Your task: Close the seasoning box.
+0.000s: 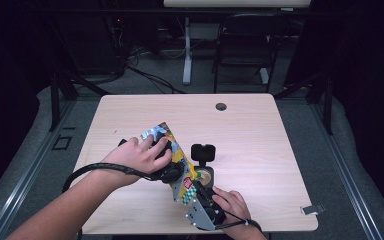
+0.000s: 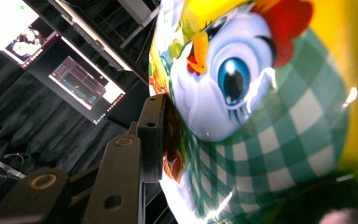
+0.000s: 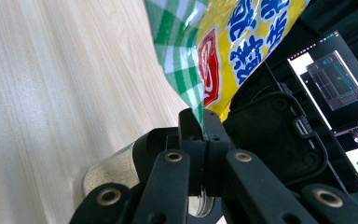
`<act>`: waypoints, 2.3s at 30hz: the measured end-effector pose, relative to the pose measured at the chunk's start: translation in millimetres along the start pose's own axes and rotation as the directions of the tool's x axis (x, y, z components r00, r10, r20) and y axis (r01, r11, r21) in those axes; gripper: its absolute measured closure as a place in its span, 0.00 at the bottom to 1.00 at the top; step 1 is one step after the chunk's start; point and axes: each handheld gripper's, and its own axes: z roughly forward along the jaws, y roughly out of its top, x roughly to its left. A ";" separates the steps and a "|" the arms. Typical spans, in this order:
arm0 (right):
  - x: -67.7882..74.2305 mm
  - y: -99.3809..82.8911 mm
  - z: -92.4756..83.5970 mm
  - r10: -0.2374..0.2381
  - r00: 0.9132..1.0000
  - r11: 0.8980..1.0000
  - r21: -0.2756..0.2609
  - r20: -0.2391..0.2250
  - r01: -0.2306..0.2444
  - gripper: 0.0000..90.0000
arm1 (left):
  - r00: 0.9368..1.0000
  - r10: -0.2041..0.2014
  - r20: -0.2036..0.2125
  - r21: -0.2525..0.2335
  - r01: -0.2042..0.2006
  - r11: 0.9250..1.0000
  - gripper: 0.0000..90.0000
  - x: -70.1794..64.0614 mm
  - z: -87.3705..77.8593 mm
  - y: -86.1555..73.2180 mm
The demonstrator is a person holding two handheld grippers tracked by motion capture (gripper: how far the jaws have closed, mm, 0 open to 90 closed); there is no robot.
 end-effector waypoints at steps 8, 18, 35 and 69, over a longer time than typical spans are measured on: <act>-0.8 -0.3 0.1 0.002 1.000 1.000 -0.001 0.001 -0.002 0.99 | 1.000 0.006 -0.002 0.003 -0.006 1.000 0.71 1.1 0.0 0.2; -1.1 0.1 0.1 0.003 1.000 1.000 0.000 0.003 -0.003 0.99 | 1.000 0.008 -0.003 0.006 -0.008 1.000 0.72 1.6 -0.6 0.3; -1.8 0.6 0.0 -0.002 1.000 1.000 0.002 0.013 0.002 0.99 | 1.000 0.015 -0.018 0.010 -0.015 1.000 0.72 3.3 -1.5 0.7; -2.7 0.8 -0.3 0.005 1.000 1.000 0.001 0.017 -0.005 0.99 | 0.999 0.031 -0.024 0.022 -0.030 0.999 0.73 6.7 -3.2 1.9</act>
